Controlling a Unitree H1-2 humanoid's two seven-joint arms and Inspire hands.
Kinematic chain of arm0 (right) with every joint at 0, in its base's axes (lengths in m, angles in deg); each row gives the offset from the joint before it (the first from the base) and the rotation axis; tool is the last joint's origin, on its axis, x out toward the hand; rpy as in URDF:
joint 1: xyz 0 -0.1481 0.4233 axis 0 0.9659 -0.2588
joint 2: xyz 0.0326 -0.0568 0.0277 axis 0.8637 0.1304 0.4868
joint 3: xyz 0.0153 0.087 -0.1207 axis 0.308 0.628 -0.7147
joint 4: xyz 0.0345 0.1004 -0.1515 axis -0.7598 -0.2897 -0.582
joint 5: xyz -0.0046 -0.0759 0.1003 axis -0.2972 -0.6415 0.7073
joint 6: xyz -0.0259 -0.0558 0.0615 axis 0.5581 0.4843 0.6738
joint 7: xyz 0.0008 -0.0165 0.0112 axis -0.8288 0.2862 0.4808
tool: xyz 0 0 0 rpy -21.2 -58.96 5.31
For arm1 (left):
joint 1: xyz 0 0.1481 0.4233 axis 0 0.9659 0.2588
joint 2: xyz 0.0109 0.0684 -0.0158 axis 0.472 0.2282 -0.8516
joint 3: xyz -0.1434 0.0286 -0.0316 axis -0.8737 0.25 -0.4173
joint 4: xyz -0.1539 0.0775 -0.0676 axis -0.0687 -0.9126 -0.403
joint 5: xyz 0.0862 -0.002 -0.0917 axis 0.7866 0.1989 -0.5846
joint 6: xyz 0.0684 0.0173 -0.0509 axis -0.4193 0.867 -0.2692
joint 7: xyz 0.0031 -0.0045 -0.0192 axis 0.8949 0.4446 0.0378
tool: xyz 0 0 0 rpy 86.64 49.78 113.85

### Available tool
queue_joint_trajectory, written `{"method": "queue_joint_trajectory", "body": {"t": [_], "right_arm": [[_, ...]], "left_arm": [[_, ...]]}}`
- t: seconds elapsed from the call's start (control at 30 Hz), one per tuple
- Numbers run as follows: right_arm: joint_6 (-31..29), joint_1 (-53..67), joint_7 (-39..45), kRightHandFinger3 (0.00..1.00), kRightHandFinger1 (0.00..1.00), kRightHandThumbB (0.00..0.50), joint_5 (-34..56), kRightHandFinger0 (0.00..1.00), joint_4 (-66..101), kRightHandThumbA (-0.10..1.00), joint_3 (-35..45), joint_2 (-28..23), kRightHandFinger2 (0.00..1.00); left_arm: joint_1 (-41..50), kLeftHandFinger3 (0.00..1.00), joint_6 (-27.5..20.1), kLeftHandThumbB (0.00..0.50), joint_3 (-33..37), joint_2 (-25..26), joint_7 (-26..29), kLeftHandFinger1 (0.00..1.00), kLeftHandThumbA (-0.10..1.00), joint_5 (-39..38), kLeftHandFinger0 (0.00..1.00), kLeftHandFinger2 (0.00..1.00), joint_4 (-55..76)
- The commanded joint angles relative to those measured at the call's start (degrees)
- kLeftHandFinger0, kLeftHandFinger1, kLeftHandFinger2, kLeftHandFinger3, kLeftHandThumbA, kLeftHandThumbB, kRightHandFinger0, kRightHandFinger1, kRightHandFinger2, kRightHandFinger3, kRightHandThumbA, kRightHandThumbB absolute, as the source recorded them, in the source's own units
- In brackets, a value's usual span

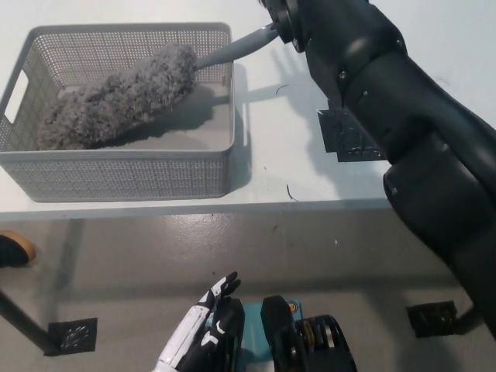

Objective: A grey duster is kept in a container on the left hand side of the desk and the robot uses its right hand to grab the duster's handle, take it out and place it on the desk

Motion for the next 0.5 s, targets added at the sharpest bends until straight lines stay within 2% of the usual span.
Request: {"method": "queue_joint_trajectory", "body": {"t": [0.0,0.47], "right_arm": [[-1.3,-1.6,-0.2,1.00,1.00,0.500,3.1,1.00,-0.2,0.86,0.5,0.4,1.00],[-2.0,1.9,-0.6,1.00,1.00,0.500,4.5,1.00,-1.7,0.89,-1.4,3.7,1.00]], "left_arm": [[-0.9,1.00,-1.9,0.157,0.5,-0.1,-0.6,1.00,0.96,1.0,1.00,1.00,0.3],[-0.5,1.00,-0.3,0.155,1.5,-0.9,-1.9,1.00,0.97,1.1,1.00,1.00,1.4]]}}
